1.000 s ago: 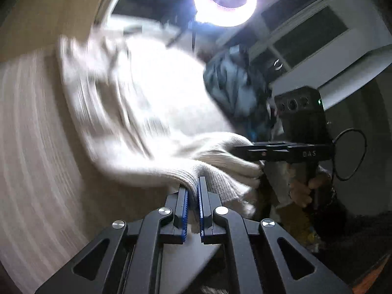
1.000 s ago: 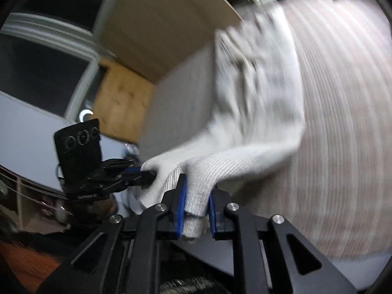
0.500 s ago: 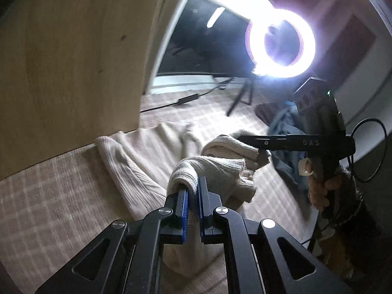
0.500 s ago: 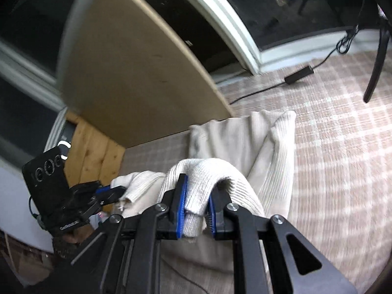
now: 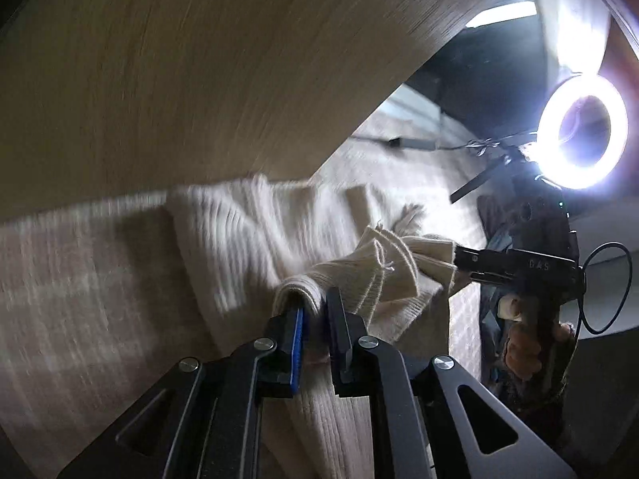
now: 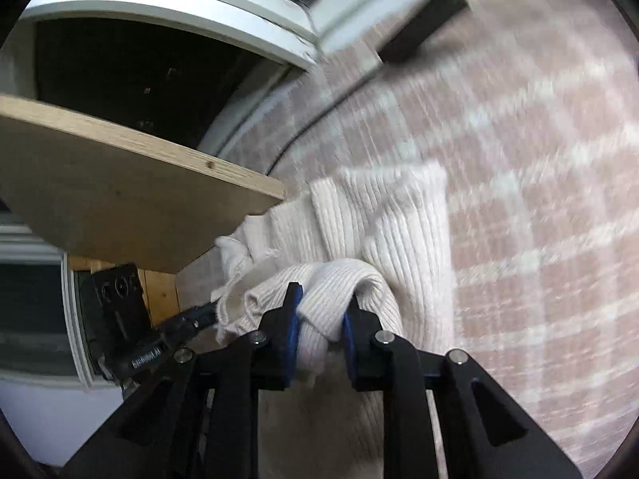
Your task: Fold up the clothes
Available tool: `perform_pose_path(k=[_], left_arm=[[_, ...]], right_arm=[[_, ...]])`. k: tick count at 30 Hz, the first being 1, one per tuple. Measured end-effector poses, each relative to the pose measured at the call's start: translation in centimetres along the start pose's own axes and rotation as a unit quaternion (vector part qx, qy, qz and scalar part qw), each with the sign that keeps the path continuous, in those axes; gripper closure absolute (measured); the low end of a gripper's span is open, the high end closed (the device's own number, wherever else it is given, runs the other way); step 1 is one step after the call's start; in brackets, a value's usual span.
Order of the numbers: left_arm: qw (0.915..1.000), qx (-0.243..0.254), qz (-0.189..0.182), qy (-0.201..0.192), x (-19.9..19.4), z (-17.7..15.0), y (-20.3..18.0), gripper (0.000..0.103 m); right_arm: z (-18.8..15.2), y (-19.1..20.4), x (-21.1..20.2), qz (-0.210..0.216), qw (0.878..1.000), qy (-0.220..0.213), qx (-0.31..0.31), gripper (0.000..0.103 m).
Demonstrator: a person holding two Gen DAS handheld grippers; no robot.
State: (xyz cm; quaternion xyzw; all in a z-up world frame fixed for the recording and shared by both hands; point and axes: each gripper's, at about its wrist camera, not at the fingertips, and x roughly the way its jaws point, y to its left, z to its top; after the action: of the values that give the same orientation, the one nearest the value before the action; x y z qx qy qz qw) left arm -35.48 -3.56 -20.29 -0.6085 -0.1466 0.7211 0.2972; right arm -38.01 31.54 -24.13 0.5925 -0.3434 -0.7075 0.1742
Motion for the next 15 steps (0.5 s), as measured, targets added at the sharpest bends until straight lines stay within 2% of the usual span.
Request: perform_pose_path(k=[2, 3, 4, 6, 7, 9, 10, 12, 15], left_arm=[[0.9997, 0.021, 0.010, -0.004, -0.4, -0.2, -0.6, 0.090], [0.9994, 0.031, 0.015, -0.007, -0.7, -0.4, -0.9, 0.089], [0.9991, 0.039, 0.016, -0.005, -0.7, -0.5, -1.2, 0.085], [0.9986, 0.049, 0.017, 0.002, -0.3, -0.5, -1.5, 0.072], [0.9985, 0.048, 0.027, 0.004, 0.1, -0.4, -1.6, 0.067], [0.9978, 0.046, 0.047, 0.009, 0.7, -0.1, -1.9, 0.066], [0.9974, 0.051, 0.051, 0.002, 0.3, -0.1, -2.2, 0.066], [0.9953, 0.067, 0.067, -0.022, -1.1, -0.4, -2.8, 0.064], [0.9871, 0.100, 0.102, -0.073, -3.9, -1.4, -3.4, 0.048]], right_arm=[[-0.2, 1.1, -1.0, -0.017, 0.999, -0.006, -0.040, 0.078], [-0.3, 1.6, -1.5, -0.024, 0.998, -0.010, -0.055, 0.066], [-0.3, 1.8, -1.9, -0.026, 0.997, -0.016, -0.065, 0.042], [0.4, 1.7, -2.4, -0.023, 0.998, -0.026, -0.054, 0.026], [0.9, 1.2, -2.3, -0.015, 0.999, -0.024, -0.035, 0.026], [1.8, 0.5, -2.3, -0.001, 1.000, -0.023, -0.007, 0.026], [1.5, 1.1, -2.5, -0.009, 0.999, -0.030, -0.025, 0.026], [0.2, 3.1, -3.1, -0.054, 0.992, -0.050, -0.098, 0.026], [-2.0, 5.7, -2.8, -0.136, 0.967, -0.062, -0.206, 0.027]])
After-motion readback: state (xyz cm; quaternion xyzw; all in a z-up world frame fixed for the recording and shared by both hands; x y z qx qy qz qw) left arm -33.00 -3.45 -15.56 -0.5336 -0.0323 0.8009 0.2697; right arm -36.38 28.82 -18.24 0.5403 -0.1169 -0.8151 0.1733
